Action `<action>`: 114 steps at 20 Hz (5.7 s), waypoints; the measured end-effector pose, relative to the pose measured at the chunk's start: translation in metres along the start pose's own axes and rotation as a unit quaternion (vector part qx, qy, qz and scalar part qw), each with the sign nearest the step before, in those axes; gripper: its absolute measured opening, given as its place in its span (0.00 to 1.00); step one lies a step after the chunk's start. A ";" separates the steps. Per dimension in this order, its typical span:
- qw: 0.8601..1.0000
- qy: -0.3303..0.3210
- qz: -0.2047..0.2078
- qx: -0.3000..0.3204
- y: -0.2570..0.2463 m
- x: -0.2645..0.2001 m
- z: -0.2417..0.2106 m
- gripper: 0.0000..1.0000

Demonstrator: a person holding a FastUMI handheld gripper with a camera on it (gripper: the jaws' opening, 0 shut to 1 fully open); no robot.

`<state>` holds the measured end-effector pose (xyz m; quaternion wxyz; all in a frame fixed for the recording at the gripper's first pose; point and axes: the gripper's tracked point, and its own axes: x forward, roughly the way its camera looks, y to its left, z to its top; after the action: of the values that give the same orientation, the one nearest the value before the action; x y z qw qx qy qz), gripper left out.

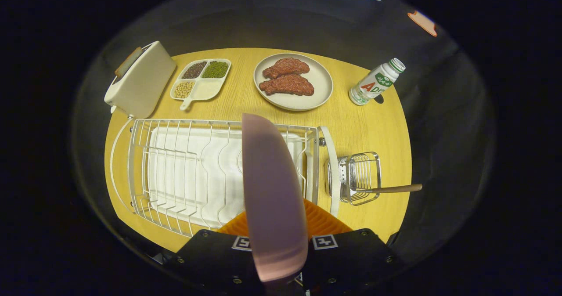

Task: Take the plate from the dish rack, then take the spoon from the basket and place it into the plate.

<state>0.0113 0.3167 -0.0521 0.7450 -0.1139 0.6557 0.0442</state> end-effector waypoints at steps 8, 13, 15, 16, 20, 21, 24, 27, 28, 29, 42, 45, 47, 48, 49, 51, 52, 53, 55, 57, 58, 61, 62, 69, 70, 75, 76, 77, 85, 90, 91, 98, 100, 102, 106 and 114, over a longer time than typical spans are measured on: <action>1.000 0.001 -0.005 -0.007 0.001 -0.023 -0.008 0.34; 0.997 -0.029 0.063 0.031 0.004 -0.053 -0.012 0.34; 0.991 -0.045 0.109 0.056 0.009 -0.065 -0.014 0.34; 0.988 -0.053 0.131 0.069 0.010 -0.069 -0.017 0.34; 0.970 -0.070 0.211 0.099 0.016 -0.077 -0.039 0.34; 0.965 -0.070 0.232 0.103 0.018 -0.078 -0.048 0.34; 0.946 -0.068 0.294 0.114 0.030 -0.079 -0.080 0.34; 0.936 -0.062 0.330 0.110 0.037 -0.072 -0.116 0.35; 0.933 -0.058 0.338 0.109 0.039 -0.070 -0.129 0.35; 0.929 -0.054 0.348 0.111 0.042 -0.067 -0.142 0.35; 0.905 0.000 0.409 0.120 0.074 -0.010 -0.230 0.35; 0.902 0.007 0.417 0.110 0.080 0.007 -0.240 0.35; 0.898 0.016 0.425 0.109 0.084 0.016 -0.247 0.35; 0.898 0.021 0.426 0.109 0.086 0.022 -0.250 0.35; 0.897 0.023 0.427 0.109 0.088 0.027 -0.253 0.35; 0.896 0.021 0.429 0.109 0.091 0.037 -0.257 0.35; 0.896 0.021 0.429 0.109 0.092 0.042 -0.258 0.36; 0.897 0.021 0.429 0.108 0.093 0.047 -0.259 0.36; 0.899 0.023 0.427 0.097 0.093 0.056 -0.264 0.36; 0.893 0.024 0.437 0.105 0.096 0.057 -0.264 0.36; 0.890 0.026 0.441 0.111 0.098 0.059 -0.264 0.36; 0.892 0.023 0.431 0.130 0.094 0.069 -0.259 0.36; 0.893 0.023 0.428 0.137 0.092 0.068 -0.257 0.42; 0.910 0.010 0.388 0.145 0.062 0.073 -0.247 0.63; 0.909 0.008 0.388 0.149 0.060 0.072 -0.245 0.64; 0.918 -0.042 0.360 0.162 0.034 0.067 -0.226 0.64; 0.921 -0.055 0.348 0.168 0.026 0.067 -0.223 0.64; 0.924 -0.067 0.334 0.174 0.015 0.067 -0.220 0.64; 0.928 -0.187 0.207 0.249 -0.093 0.059 -0.184 0.64; 0.890 -0.305 0.158 0.300 -0.139 0.033 -0.128 0.64; 0.881 -0.328 0.148 0.307 -0.149 0.028 -0.118 0.63; 0.845 -0.435 0.084 0.301 -0.192 0.028 -0.068 0.63; 0.839 -0.448 0.075 0.299 -0.201 0.034 -0.057 0.63; 0.834 -0.455 0.080 0.302 -0.205 0.038 -0.045 0.63; 0.825 -0.456 0.089 0.322 -0.216 0.046 -0.026 0.63; 0.822 -0.459 0.095 0.324 -0.217 0.054 -0.018 0.50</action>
<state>0.0484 0.0975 -0.0832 0.9460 0.2303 0.2217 -0.0533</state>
